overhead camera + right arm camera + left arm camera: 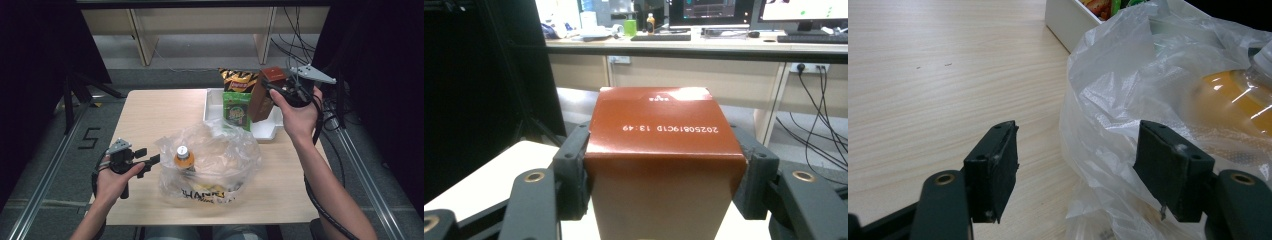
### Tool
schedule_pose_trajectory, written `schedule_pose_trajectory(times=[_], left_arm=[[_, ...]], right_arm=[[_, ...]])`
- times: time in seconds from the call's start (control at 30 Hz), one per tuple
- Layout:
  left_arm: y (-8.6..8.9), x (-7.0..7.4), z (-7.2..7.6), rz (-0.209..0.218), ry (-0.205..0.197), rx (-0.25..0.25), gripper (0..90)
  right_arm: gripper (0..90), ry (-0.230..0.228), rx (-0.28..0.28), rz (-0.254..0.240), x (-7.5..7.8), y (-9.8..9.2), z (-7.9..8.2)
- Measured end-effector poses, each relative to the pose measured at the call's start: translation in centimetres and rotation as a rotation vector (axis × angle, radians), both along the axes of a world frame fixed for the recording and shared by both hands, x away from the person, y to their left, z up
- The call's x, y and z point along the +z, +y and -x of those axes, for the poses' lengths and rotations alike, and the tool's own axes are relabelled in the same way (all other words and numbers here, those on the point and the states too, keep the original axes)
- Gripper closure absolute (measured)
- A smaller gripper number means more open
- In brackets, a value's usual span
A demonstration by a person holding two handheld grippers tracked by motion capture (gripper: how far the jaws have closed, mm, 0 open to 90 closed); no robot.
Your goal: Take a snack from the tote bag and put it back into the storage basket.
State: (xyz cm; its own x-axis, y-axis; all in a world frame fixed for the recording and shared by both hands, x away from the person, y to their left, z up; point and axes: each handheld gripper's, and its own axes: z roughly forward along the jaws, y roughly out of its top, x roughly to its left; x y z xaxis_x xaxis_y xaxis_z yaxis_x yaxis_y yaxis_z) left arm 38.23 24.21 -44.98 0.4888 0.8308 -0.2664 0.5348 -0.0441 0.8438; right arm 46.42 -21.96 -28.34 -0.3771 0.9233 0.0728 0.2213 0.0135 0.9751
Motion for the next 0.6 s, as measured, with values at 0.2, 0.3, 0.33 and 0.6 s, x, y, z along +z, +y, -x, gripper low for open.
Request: schedule_pose_trajectory(times=[0.2, 0.3, 0.33, 0.6], left_arm=[[0.0, 0.0, 0.0, -0.008, -0.003, -0.005, 32.9], [-0.1, 0.0, 0.0, -0.010, -0.002, -0.005, 32.8], [-0.1, 0.0, 0.0, -0.010, -0.001, -0.004, 32.8], [-0.1, 0.0, 0.0, -0.010, -0.004, -0.005, 32.8]], right_arm=[[39.2, 0.008, -0.023, 0.011, -0.6, -0.4, -0.8], [39.2, 0.013, -0.032, 0.015, -0.8, -0.6, -1.1], [39.2, 0.017, -0.035, 0.016, -0.9, -0.6, -1.3], [39.2, 0.032, -0.059, 0.025, -1.6, -0.9, -2.0]])
